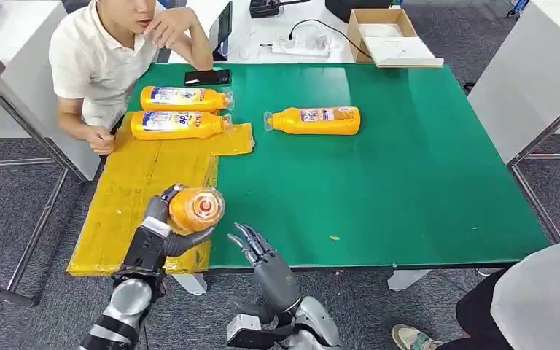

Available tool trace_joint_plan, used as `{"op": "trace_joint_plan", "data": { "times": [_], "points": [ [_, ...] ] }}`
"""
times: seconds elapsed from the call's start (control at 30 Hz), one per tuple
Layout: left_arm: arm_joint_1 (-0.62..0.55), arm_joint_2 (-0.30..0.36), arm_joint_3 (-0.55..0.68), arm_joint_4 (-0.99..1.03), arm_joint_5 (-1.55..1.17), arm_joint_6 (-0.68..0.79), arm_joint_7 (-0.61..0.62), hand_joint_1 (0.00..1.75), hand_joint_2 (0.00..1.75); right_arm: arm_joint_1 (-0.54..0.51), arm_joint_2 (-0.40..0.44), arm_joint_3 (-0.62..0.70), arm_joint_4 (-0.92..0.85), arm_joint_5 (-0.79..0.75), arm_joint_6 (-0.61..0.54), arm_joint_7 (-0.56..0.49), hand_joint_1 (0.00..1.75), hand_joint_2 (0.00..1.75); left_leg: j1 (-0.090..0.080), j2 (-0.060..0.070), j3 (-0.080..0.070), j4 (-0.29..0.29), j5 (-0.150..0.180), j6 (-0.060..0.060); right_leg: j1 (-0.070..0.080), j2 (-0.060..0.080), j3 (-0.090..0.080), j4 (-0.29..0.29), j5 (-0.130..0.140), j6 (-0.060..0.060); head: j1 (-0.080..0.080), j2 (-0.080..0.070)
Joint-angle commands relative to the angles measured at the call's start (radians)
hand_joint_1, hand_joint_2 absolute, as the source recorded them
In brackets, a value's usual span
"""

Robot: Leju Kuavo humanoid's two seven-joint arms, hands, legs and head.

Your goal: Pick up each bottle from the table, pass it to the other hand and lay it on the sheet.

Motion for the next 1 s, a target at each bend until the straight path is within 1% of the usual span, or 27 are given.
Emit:
{"op": "trace_joint_plan", "data": {
  "times": [0.03,0.1,0.2,0.23,0.3,0.33,0.37,0.4,0.5,0.53,0.57,0.63,0.67,0.73,0.77,0.9,0.97,1.0],
  "points": [
    [-0.179,0.06,0.102,0.208,-0.176,0.089,0.037,1.75,1.75,-0.006,-0.017,-0.012,-0.01,0.019,0.0,0.009,0.0,0.0,0.002,-0.001,0.004,0.0,-0.001,-0.002,0.002,-0.003,0.004,-0.001,-0.001,-0.002,0.0,0.0],
    [-0.217,0.073,0.096,0.26,-0.244,0.115,0.05,1.75,1.75,-0.008,-0.015,-0.018,-0.004,0.012,0.003,0.007,0.0,0.0,0.001,-0.001,0.004,0.0,0.0,-0.002,0.002,-0.003,0.004,0.0,-0.001,-0.002,0.0,0.0],
    [-0.296,0.094,0.052,0.389,-0.39,0.139,0.104,1.75,1.75,-0.013,-0.011,-0.025,0.008,-0.001,0.014,-0.001,0.0,0.0,0.001,-0.003,0.002,-0.001,0.001,-0.002,0.001,-0.004,0.003,-0.001,-0.001,-0.002,0.001,0.0],
    [-0.331,0.107,0.013,0.449,-0.453,0.114,0.146,1.75,1.75,-0.015,-0.008,-0.028,0.014,-0.007,0.021,-0.001,0.0,0.0,0.002,-0.002,0.004,-0.001,0.0,-0.002,0.002,-0.004,0.005,-0.001,-0.001,-0.002,0.0,0.0],
    [-0.368,0.105,-0.002,0.514,-0.482,0.091,0.163,1.75,1.75,-0.02,-0.003,-0.027,0.023,-0.008,0.024,-0.002,0.0,0.0,0.001,-0.003,0.002,-0.001,0.001,-0.001,0.001,-0.004,0.003,-0.001,-0.001,-0.001,0.0,0.0],
    [-0.402,0.106,-0.027,0.578,-0.522,0.067,0.184,1.75,1.75,-0.025,0.0,-0.023,0.031,-0.005,0.026,-0.005,0.0,0.0,0.001,-0.004,0.004,-0.001,0.001,-0.002,0.002,-0.005,0.005,-0.001,-0.001,-0.002,0.001,0.0],
    [-0.402,0.106,-0.027,0.578,-0.522,0.067,0.184,1.75,1.75,-0.025,0.0,-0.023,0.031,-0.005,0.026,-0.005,0.0,0.0,0.0,-0.002,0.001,-0.001,0.002,-0.001,0.0,-0.002,0.002,0.0,0.0,-0.001,0.0,0.0],
    [-0.41,0.103,-0.026,0.59,-0.525,0.067,0.187,1.75,1.75,-0.026,0.001,-0.023,0.032,-0.005,0.026,-0.005,0.0,0.0,0.001,-0.002,0.003,0.0,0.001,-0.002,0.001,-0.004,0.004,0.0,-0.001,-0.002,0.0,0.0],
    [-0.461,0.093,-0.051,0.689,-0.565,0.008,0.222,1.75,1.75,-0.029,0.002,-0.019,0.029,-0.007,0.039,-0.006,0.0,0.0,0.001,-0.003,0.003,-0.001,0.001,-0.002,0.001,-0.004,0.004,0.0,-0.001,-0.002,0.0,0.0],
    [-0.48,0.089,-0.058,0.726,-0.58,-0.012,0.247,1.75,1.75,-0.03,0.003,-0.017,0.027,-0.008,0.045,-0.006,0.0,1.75,0.001,-0.002,0.002,0.0,0.001,-0.002,0.001,-0.003,0.003,0.0,-0.001,-0.001,0.0,0.0],
    [-0.496,0.085,-0.057,0.756,-0.586,-0.019,0.258,1.75,1.75,-0.029,0.004,-0.017,0.023,-0.01,0.049,-0.005,0.0,1.75,0.002,-0.002,0.004,0.0,0.0,-0.002,0.002,-0.003,0.005,0.0,-0.001,-0.002,0.0,0.0],
    [-0.514,0.08,-0.052,0.789,-0.585,-0.029,0.266,1.75,1.75,-0.029,0.005,-0.015,0.02,-0.012,0.056,-0.004,0.0,1.75,0.001,-0.001,0.002,0.0,0.001,-0.001,0.001,-0.002,0.002,0.0,0.0,-0.001,0.0,0.0],
    [-0.522,0.079,-0.051,0.804,-0.587,-0.036,0.275,1.75,1.75,-0.028,0.005,-0.015,0.02,-0.012,0.058,-0.002,0.0,1.75,0.002,-0.001,0.004,0.0,0.001,-0.002,0.002,-0.003,0.005,0.0,-0.001,-0.002,0.0,0.0],
    [-0.538,0.079,-0.051,0.833,-0.596,-0.043,0.293,1.75,1.75,-0.027,0.007,-0.013,0.024,-0.012,0.06,0.0,0.0,1.75,0.001,-0.001,0.001,0.0,0.001,-0.001,0.001,-0.002,0.002,0.0,0.0,-0.001,0.0,0.0],
    [-0.553,0.08,-0.055,0.858,-0.609,-0.054,0.306,1.75,1.75,-0.026,0.01,-0.012,0.03,-0.013,0.061,0.001,0.0,1.75,0.001,-0.001,0.002,0.0,0.001,-0.002,0.002,-0.003,0.004,0.0,-0.001,-0.002,0.001,0.0],
    [-0.569,0.08,-0.062,0.883,-0.622,-0.085,0.312,1.75,1.75,-0.027,0.014,-0.014,0.042,-0.018,0.061,-0.001,0.0,1.75,0.001,-0.001,0.001,0.0,0.001,-0.001,0.001,-0.002,0.002,0.0,0.0,-0.001,0.001,0.0],
    [-0.57,0.074,-0.058,0.883,-0.61,-0.135,0.291,1.75,1.75,-0.028,0.016,-0.017,0.052,-0.026,0.059,-0.007,0.0,1.75,0.002,-0.001,0.002,0.0,0.001,-0.002,0.002,-0.002,0.003,0.0,-0.001,-0.002,0.0,0.0],
    [-0.57,0.074,-0.058,0.883,-0.61,-0.135,0.291,1.75,1.75,-0.028,0.016,-0.017,0.052,-0.026,0.059,-0.007,0.0,1.75,0.002,-0.001,0.003,0.0,0.0,-0.002,0.002,-0.002,0.004,0.0,-0.001,-0.002,0.0,0.0]
  ]
}}
